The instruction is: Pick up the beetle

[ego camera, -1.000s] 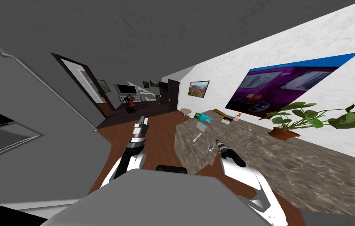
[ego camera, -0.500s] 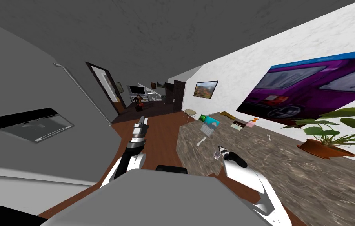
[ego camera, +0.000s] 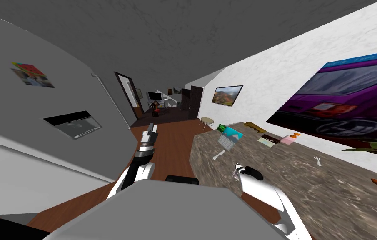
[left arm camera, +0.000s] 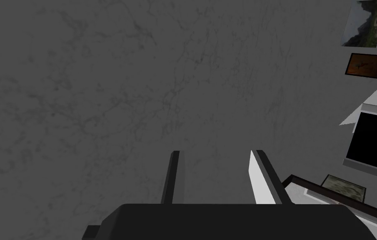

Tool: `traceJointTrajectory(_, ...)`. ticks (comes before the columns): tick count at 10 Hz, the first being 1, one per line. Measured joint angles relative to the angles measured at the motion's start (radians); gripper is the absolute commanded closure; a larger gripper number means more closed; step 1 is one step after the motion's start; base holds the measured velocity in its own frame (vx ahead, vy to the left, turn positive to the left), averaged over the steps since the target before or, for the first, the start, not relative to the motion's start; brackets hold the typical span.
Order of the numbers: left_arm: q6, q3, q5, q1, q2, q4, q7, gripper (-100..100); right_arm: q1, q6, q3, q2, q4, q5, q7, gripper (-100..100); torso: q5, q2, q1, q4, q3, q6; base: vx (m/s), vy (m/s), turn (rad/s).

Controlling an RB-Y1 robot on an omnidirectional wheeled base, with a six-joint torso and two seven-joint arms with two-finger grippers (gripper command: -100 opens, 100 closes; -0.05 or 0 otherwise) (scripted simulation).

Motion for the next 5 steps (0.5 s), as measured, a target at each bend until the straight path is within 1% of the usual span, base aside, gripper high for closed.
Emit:
traceJointTrajectory(1, 0.0, 0.0, 0.0, 0.0, 0.0, 0.0, 0.0, 0, 0.01, 0.021, -0.007, 0.003, 0.013, -0.005, 0.004, -100, 0.0, 0.0, 0.0, 0.0, 0.0, 0.0, 0.026, -0.034, 0.226)
traceJointTrajectory(2, 0.0, 0.0, 0.0, 0.0, 0.0, 0.0, 0.0, 0, 0.014, 0.05, -0.016, 0.002, 0.017, -0.015, 0.01, -100, 0.0, 0.0, 0.0, 0.0, 0.0, 0.0, 0.016, -0.03, 0.149)
traceJointTrajectory(3, 0.0, 0.0, 0.0, 0.0, 0.0, 0.0, 0.0, 0, 0.008, 0.072, -0.026, -0.003, 0.036, -0.023, 0.014, -100, 0.0, 0.0, 0.0, 0.0, 0.0, 0.0, -0.006, -0.006, 0.022)
traceJointTrajectory(4, 0.0, 0.0, 0.0, 0.0, 0.0, 0.0, 0.0, 0, 0.007, 0.076, -0.027, -0.004, 0.039, -0.024, 0.015, 0, 0.0, 0.001, 0.001, 0.0, 0.001, 0.001, 0.0, 0.0, 0.0)
traceJointTrajectory(5, 0.0, 0.0, 0.0, 0.0, 0.0, 0.0, 0.0, 0, 0.007, 0.076, -0.027, -0.003, 0.038, -0.023, 0.014, -100, 0.0, 0.001, 0.002, 0.0, 0.001, 0.001, -0.004, -0.004, 0.012)
